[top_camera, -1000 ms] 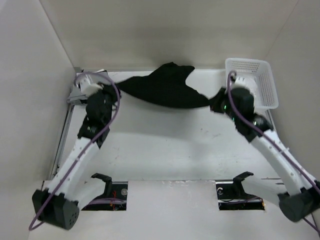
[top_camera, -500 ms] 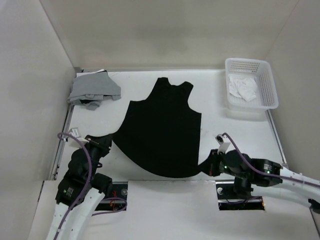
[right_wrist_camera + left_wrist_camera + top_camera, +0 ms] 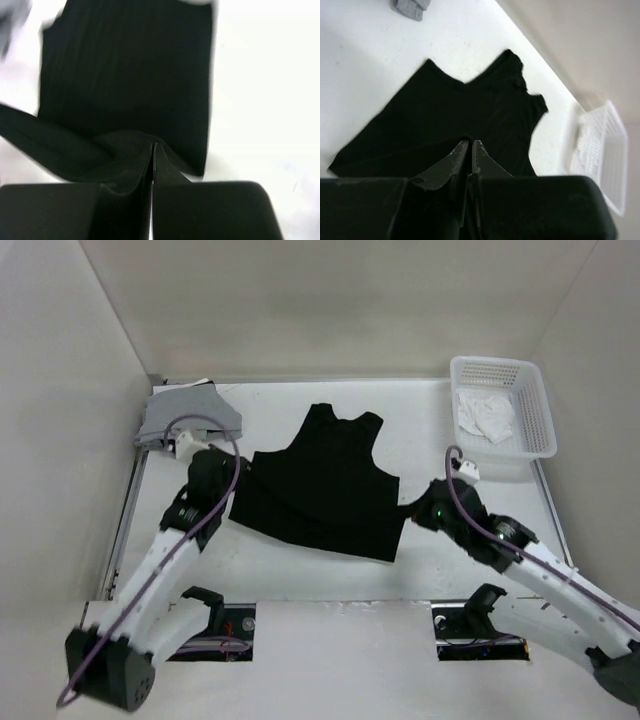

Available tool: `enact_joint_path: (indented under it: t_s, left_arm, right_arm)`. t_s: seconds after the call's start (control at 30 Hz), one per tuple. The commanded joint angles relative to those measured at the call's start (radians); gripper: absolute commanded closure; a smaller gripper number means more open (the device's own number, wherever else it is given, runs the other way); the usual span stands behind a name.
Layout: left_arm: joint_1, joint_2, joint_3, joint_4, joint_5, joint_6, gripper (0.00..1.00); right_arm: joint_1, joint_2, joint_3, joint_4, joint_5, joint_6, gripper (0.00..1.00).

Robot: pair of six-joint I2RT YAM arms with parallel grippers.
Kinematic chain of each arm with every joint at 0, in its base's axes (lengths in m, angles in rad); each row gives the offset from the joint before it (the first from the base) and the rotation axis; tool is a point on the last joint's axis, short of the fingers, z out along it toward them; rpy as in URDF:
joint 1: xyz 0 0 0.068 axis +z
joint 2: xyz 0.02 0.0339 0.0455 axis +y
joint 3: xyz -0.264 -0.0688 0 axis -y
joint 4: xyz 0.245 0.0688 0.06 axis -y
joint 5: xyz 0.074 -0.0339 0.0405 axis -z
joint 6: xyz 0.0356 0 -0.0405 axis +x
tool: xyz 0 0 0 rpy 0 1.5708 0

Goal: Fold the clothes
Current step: Fold the tank top

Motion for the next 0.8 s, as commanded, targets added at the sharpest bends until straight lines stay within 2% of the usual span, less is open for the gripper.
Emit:
enact_joint_path:
  t_s: [0.0,0.13,0.23,0.4,0.5,0.53,0.6,0.63,0.7,0.77]
  left_arm:
    - [0.043,0.232,0.154,0.343,-0.015,0.028,0.95]
    - [0.066,0.507,0.345,0.411,-0.024,0.028,0.94]
    - [0.073,0.689,0.512,0.415,-0.004,0.034,0.94]
    - [0.085,0.982,0.796,0.36,0.023,0.067,0.93]
    - [0.089,1.16,0.945,0.348,0.008,0.077,0.88]
    - [0.096,1.214,0.996,0.33,0.011,0.08,0.83]
    - [0.108,1.297,1.071,0.29,0.016,0.079,0.64]
    - [0.115,1.317,1.09,0.274,0.026,0.074,0.56]
    - [0.125,1.293,1.059,0.286,0.037,0.067,0.48]
    - [0.122,1.207,0.963,0.344,0.028,0.082,0.46]
  right_arm:
    - [-0.248,0.139,0.076,0.284,-0.178,-0.2,1.0]
    - [-0.424,0.347,0.172,0.411,-0.286,-0.222,1.0]
    - [-0.497,0.481,0.266,0.444,-0.318,-0.242,1.0]
    - [-0.59,0.737,0.432,0.503,-0.384,-0.247,1.0]
    - [-0.613,0.915,0.563,0.515,-0.397,-0.245,0.99]
    - [-0.616,0.972,0.611,0.509,-0.4,-0.245,0.96]
    - [-0.62,1.049,0.671,0.515,-0.375,-0.242,0.9]
    - [-0.622,1.082,0.708,0.512,-0.352,-0.242,0.82]
    - [-0.617,1.116,0.749,0.527,-0.329,-0.251,0.64]
    - [-0.614,1.097,0.739,0.535,-0.325,-0.26,0.53]
